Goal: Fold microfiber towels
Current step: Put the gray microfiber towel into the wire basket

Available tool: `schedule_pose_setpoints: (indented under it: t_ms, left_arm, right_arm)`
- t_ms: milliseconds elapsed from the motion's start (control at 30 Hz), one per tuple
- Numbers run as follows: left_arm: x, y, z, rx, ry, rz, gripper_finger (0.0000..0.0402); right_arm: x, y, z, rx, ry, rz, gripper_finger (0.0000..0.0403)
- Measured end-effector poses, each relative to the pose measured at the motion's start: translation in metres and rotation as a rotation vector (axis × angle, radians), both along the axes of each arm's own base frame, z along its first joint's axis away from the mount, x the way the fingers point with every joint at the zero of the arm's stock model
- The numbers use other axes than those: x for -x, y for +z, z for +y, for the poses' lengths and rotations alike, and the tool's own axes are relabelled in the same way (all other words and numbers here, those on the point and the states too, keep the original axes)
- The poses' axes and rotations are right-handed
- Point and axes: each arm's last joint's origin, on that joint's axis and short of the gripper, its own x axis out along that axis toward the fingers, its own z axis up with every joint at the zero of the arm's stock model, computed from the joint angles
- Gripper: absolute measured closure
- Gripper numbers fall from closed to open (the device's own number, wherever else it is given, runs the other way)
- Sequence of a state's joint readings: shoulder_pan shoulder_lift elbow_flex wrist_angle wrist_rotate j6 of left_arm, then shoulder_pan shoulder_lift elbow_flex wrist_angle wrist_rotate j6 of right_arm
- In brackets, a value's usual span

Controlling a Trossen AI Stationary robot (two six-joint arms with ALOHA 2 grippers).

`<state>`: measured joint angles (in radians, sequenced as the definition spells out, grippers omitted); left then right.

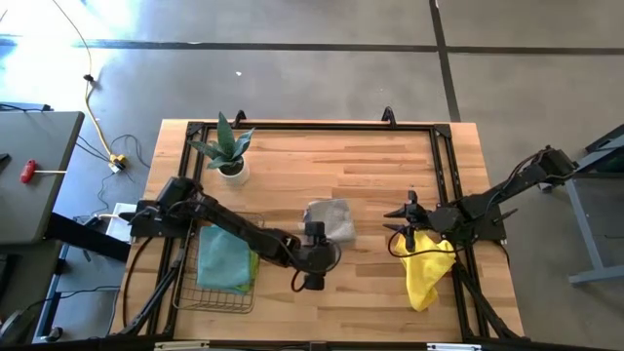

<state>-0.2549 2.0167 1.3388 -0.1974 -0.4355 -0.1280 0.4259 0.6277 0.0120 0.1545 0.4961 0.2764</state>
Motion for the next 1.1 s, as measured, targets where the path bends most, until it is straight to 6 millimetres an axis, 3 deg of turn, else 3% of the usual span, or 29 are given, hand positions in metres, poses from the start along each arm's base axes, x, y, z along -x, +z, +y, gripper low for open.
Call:
schedule_pose_setpoints:
  t_ms: [433, 733, 1100]
  left_arm:
    - [-0.008, -0.048, 0.001, -0.211, -0.016, 0.089, 0.0098]
    - [-0.006, -0.057, 0.009, -0.359, 0.055, 0.148, 0.0096]
    - [-0.003, -0.062, 0.036, -0.291, 0.117, 0.236, 0.0111]
  right_arm:
    - [0.001, -0.002, 0.000, 0.001, -0.005, 0.021, 0.0274]
    - [0.001, -0.003, -0.001, 0.005, -0.005, 0.031, 0.0274]
    - [0.001, -0.003, -0.001, 0.006, -0.005, 0.033, 0.0274]
